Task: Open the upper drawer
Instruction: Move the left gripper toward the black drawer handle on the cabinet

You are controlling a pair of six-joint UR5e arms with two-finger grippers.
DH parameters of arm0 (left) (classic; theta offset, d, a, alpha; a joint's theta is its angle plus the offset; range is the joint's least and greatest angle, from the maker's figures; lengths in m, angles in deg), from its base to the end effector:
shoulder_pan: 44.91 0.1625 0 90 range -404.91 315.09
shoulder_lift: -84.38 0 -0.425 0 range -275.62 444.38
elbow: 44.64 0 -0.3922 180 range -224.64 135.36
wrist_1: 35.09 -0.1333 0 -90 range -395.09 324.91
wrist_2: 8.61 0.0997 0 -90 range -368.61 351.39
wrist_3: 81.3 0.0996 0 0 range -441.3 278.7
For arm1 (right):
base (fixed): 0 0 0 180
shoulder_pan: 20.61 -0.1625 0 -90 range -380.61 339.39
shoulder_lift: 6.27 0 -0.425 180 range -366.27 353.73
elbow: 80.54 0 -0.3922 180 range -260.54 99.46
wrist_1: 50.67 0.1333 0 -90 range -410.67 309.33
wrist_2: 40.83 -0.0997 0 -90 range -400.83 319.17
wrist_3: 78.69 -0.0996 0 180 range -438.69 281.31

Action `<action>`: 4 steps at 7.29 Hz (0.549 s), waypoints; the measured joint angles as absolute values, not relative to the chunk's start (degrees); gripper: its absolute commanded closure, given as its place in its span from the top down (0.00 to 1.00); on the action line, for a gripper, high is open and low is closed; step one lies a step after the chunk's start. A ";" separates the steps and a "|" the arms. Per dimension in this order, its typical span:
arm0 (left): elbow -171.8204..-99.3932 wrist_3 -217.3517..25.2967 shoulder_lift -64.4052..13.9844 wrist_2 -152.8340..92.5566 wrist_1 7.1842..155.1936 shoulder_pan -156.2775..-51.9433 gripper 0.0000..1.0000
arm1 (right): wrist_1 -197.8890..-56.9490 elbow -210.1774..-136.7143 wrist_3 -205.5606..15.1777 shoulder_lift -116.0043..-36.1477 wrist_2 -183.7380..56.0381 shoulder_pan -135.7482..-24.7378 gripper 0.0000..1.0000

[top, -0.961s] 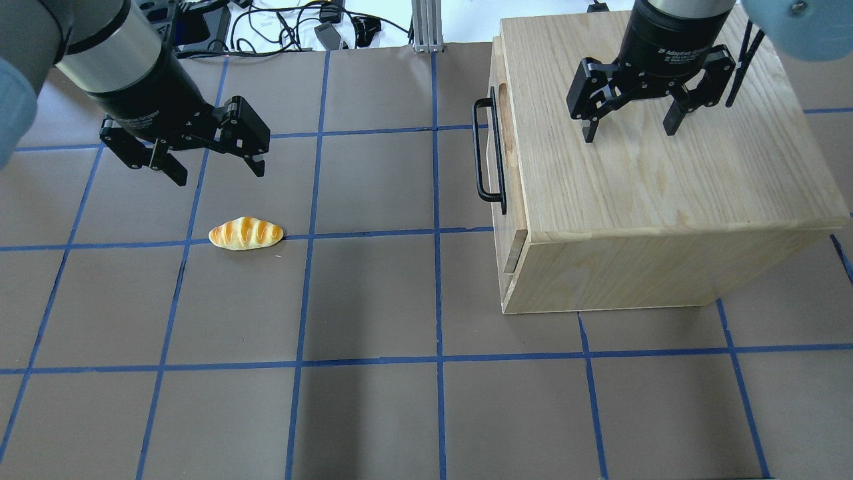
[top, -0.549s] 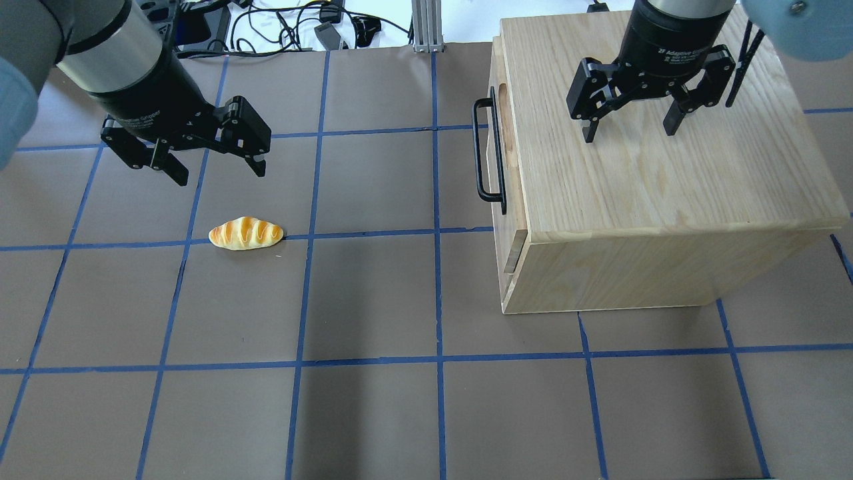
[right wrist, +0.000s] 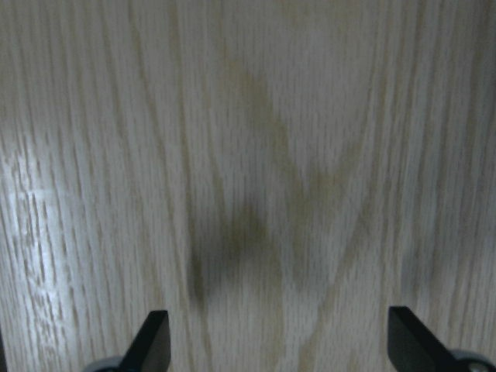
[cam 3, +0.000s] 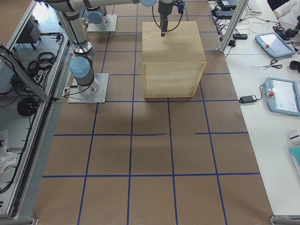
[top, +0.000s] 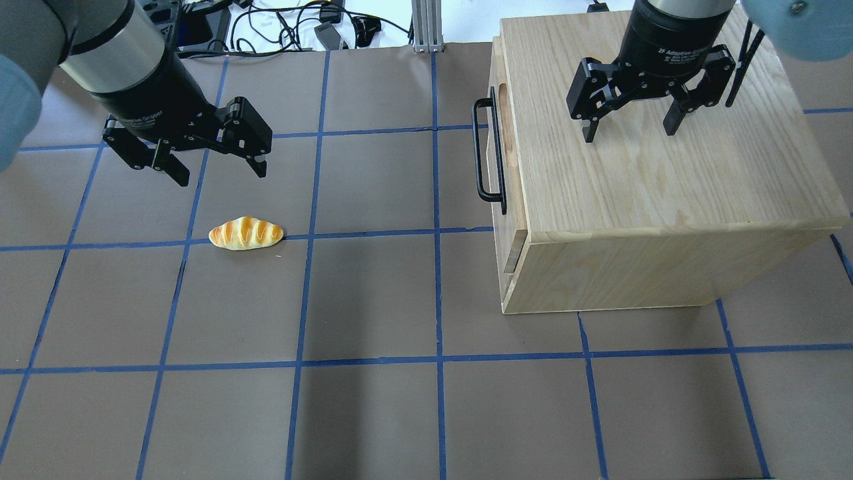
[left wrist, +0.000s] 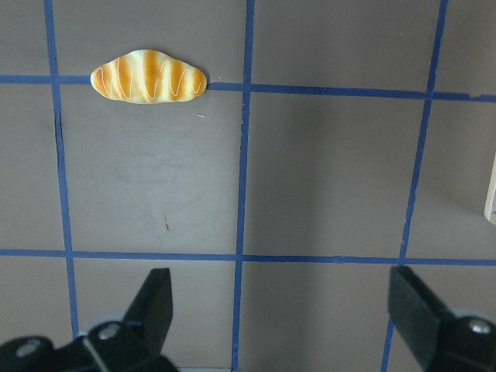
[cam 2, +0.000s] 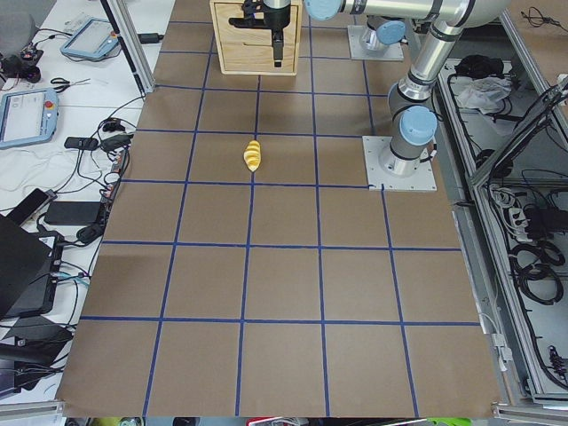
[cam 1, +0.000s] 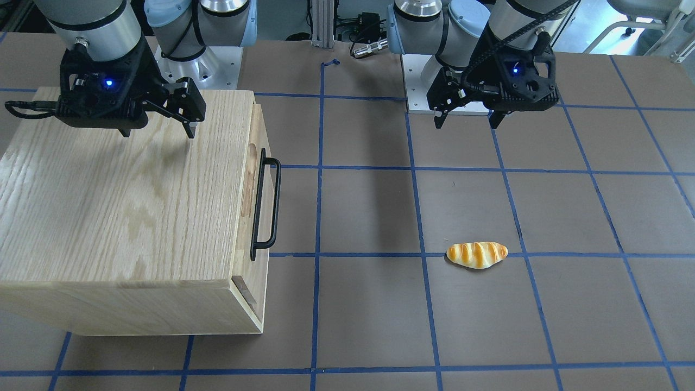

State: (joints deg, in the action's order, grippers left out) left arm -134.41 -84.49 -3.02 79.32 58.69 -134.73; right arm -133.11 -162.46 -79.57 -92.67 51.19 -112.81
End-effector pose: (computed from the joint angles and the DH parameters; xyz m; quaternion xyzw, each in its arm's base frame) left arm -0.1354 -0.4709 0.5053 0.0295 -0.9994 -0.0088 0.0178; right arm 0.1493 -0.5065 0.5125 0.0120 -0.9994 -0.0264 0.0183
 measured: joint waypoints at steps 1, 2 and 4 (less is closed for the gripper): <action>-134.08 -85.25 -3.53 79.27 58.80 -135.01 1.00 | -133.11 -162.45 -79.57 -92.66 51.19 -112.81 1.00; -133.45 -86.68 -4.38 79.01 58.76 -136.08 1.00 | -133.11 -162.47 -79.55 -92.67 51.19 -112.81 1.00; -130.61 -88.22 -8.13 77.28 57.39 -140.16 1.00 | -133.11 -162.51 -79.53 -92.66 51.19 -112.81 1.00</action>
State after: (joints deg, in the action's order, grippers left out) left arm -130.61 -88.22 -8.13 77.28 57.39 -140.16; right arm -133.11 -162.51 -79.53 -92.66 51.19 -112.81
